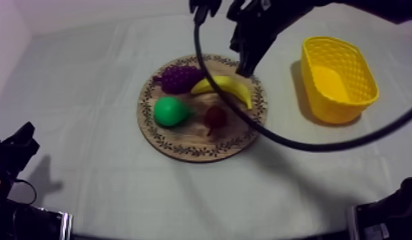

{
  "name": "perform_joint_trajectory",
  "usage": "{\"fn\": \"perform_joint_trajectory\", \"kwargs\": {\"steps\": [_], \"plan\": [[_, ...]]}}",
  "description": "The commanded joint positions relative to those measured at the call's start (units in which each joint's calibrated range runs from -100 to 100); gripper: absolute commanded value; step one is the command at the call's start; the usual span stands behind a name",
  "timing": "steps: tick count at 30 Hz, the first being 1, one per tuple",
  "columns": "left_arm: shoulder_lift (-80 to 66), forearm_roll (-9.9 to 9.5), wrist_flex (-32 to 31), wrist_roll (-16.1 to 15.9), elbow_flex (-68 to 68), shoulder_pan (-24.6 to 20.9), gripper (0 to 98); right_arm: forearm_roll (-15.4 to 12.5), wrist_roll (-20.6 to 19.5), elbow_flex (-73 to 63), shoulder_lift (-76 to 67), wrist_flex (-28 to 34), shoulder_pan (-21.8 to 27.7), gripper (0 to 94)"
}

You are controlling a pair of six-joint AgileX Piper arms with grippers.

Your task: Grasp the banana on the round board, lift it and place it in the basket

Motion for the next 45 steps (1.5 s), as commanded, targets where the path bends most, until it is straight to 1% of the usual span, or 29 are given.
{"fn": "perform_joint_trajectory", "kwargs": {"steps": [1,11,21,23,26,28,30,33,35,36,40,45], "plan": [[0.0,0.02,0.0,0.0,0.0,0.0,0.1,0.3,-0.3,-1.4,3.2,0.0,0.0,3.1],[0.0,0.02,0.0,0.0,0.0,0.0,0.1,1.1,-0.7,-5.6,11.1,-0.9,0.3,6.9],[0.0,0.02,0.0,0.0,0.0,0.0,0.1,1.4,-0.7,-6.4,13.2,-1.5,0.4,9.0],[0.0,0.02,0.0,0.0,0.0,0.0,0.1,1.9,-1.4,-6.4,13.2,-1.5,0.3,9.9],[0.0,0.02,0.0,0.0,0.0,0.0,0.1,2.9,-2.6,-6.3,13.2,-1.2,0.0,17.2],[0.0,0.02,0.0,0.0,0.0,0.0,0.1,3.2,-2.8,-6.0,13.1,-0.9,-0.3,24.2],[0.0,0.02,0.0,0.0,0.0,0.0,0.1,3.6,-3.0,-5.6,12.9,-0.6,-0.5,35.9],[0.0,0.02,0.0,0.0,0.0,0.0,0.1,4.6,-3.8,-4.4,12.8,-0.9,-0.8,60.7],[0.0,0.02,0.0,0.0,0.0,0.0,0.1,5.9,-5.1,-3.2,12.7,-2.0,-1.1,71.0],[0.0,0.02,0.0,0.0,0.0,0.0,0.1,6.5,-5.7,-2.6,12.7,-2.5,-1.2,74.4],[0.0,0.02,0.0,0.0,0.0,0.0,0.1,7.2,-6.6,-1.4,12.7,-3.5,-1.4,80.6],[0.0,0.02,0.0,0.0,0.0,0.0,0.1,7.3,-6.8,-1.7,12.7,-3.4,-1.3,82.2]]}}
